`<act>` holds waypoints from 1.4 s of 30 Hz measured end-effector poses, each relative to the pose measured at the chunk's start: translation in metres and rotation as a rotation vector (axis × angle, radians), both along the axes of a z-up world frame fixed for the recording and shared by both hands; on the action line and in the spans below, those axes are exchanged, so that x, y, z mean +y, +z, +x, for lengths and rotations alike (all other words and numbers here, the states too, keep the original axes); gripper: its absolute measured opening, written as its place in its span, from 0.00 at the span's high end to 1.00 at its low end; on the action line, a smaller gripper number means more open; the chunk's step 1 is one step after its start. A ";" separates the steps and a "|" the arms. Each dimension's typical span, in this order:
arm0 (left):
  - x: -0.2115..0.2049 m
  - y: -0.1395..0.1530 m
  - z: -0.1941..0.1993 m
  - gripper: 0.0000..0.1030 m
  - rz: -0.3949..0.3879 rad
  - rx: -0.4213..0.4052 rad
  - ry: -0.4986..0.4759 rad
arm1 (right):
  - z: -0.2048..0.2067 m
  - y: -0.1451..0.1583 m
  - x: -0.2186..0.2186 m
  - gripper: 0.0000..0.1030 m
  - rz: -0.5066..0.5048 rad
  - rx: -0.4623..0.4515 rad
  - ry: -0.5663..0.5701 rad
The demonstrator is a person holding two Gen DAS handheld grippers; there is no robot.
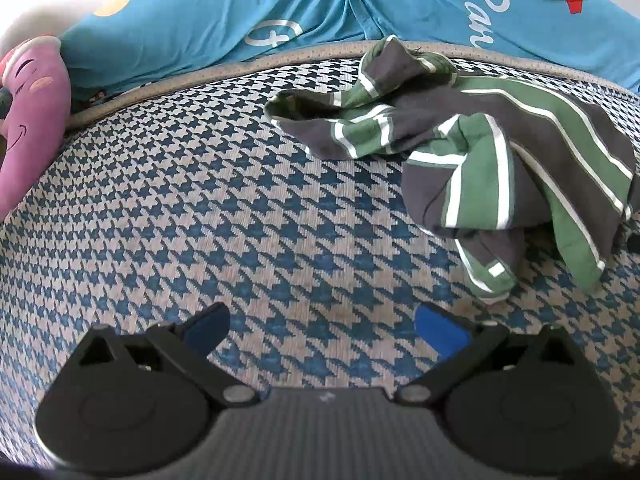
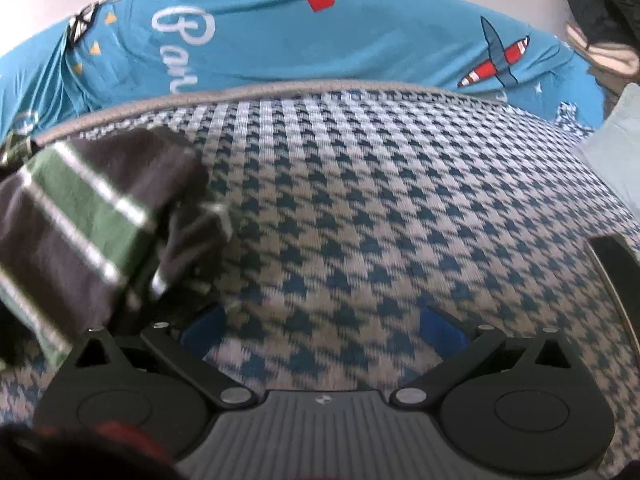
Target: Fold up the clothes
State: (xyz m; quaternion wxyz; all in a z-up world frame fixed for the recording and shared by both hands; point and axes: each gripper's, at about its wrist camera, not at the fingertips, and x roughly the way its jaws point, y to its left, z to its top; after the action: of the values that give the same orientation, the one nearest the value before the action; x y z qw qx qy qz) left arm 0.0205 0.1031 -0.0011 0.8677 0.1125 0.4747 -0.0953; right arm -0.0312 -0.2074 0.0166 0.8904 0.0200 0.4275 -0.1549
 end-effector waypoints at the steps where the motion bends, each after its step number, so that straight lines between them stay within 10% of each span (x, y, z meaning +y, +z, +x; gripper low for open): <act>1: -0.004 0.001 -0.002 0.00 -0.001 -0.002 0.008 | -0.003 0.003 0.004 0.00 0.003 0.010 0.003; 23: -0.082 0.015 -0.033 0.00 -0.004 0.001 0.176 | -0.063 0.042 0.102 0.00 0.084 -0.019 0.311; 42: -0.105 0.008 -0.026 0.00 -0.022 0.058 0.242 | -0.049 0.035 0.101 0.00 0.131 0.005 0.226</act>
State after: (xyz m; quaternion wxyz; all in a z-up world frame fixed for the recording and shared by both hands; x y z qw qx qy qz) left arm -0.0059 -0.0022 0.0068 0.8599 0.0424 0.5087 0.0016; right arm -0.0806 -0.1059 0.0515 0.8979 0.0293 0.4385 -0.0256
